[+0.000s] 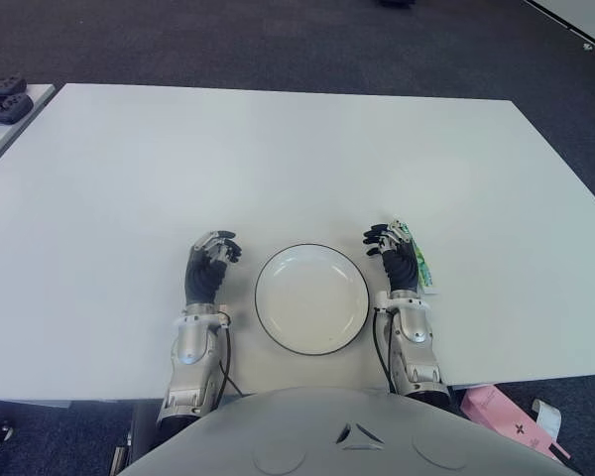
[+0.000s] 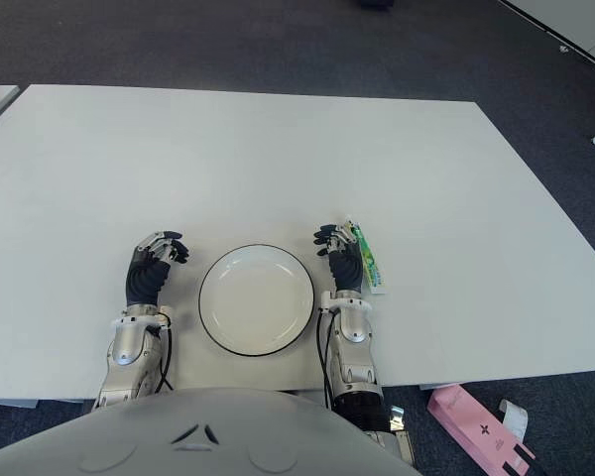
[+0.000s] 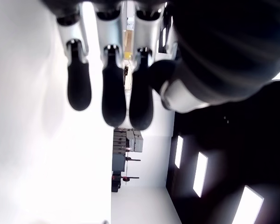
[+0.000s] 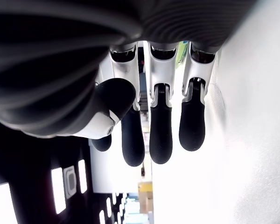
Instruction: Put the toothpaste on the table into the plate.
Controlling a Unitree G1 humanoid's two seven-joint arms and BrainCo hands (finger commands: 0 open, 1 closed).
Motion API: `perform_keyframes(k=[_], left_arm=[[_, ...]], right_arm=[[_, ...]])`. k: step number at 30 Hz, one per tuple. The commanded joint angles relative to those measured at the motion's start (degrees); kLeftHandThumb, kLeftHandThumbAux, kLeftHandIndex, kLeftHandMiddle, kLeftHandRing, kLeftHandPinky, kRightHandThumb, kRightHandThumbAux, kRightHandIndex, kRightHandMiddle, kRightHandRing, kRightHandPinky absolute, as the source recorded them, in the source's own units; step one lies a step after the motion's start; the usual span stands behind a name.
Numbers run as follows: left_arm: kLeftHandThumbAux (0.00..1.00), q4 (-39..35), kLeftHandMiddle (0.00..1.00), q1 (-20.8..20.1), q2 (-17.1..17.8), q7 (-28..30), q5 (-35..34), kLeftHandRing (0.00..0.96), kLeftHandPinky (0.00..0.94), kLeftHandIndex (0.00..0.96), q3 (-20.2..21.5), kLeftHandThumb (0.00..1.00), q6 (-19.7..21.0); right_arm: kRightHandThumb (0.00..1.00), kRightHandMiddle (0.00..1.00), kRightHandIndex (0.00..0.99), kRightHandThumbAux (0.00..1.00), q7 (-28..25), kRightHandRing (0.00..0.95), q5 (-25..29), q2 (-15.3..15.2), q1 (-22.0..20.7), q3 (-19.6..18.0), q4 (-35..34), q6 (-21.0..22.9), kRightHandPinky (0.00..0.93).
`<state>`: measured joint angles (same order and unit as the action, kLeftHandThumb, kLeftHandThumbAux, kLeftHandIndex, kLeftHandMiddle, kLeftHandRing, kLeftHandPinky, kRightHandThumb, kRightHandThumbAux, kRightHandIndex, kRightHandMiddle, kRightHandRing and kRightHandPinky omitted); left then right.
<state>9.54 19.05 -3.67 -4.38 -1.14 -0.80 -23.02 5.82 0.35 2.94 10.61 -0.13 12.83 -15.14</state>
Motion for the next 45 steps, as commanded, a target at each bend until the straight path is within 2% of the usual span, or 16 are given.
perform_keyframes(k=[1,11,23,28,32,37,45], left_arm=[[0.718,1.71,0.575,0.79,-0.74,0.18,-0.04,0.565,0.537,0.431,-0.08,0.7,1.62],[0.718,1.49,0.577,0.9,-0.76,0.23,-0.05,0.567,0.541,0.431,-0.22,0.701,1.8],[0.718,1.4,0.581,0.99,-0.74,0.25,-0.09,0.574,0.55,0.431,-0.21,0.701,1.76],[0.718,1.55,0.582,0.91,-0.78,0.21,-0.17,0.573,0.548,0.431,-0.17,0.701,1.86],[0.718,1.61,0.581,0.81,-0.99,-0.47,0.41,0.571,0.544,0.431,-0.21,0.702,2.06],[0.717,1.28,0.577,0.91,-1.11,-0.75,0.86,0.569,0.539,0.431,-0.42,0.702,2.33],[0.717,1.23,0.576,0.96,-1.07,-0.36,0.82,0.569,0.543,0.431,-0.48,0.701,2.13]], right_arm=[[0.942,0.486,0.404,0.665,-0.17,0.473,0.7,0.74,2.07,-0.51,2.74,3.81,0.543],[0.942,0.487,0.405,0.665,-0.13,0.473,0.65,0.87,2.1,-0.65,2.49,3.89,0.539],[0.942,0.487,0.402,0.666,-0.8,0.475,0.9,0.98,2.86,-0.3,-0.4,1.01,0.555],[0.942,0.489,0.404,0.665,-1.09,0.475,1.26,1.1,4.42,0.11,-6.0,2.25,0.554],[0.943,0.488,0.412,0.664,-1.42,0.47,1.38,1.07,6.49,1.0,-13.16,3.84,0.549],[0.943,0.488,0.421,0.663,-2.15,0.463,2.29,1.03,7.72,1.33,-17.23,4.44,0.547],[0.943,0.492,0.419,0.662,-3.86,0.467,3.84,0.72,9.1,1.6,-21.84,1.28,0.58]])
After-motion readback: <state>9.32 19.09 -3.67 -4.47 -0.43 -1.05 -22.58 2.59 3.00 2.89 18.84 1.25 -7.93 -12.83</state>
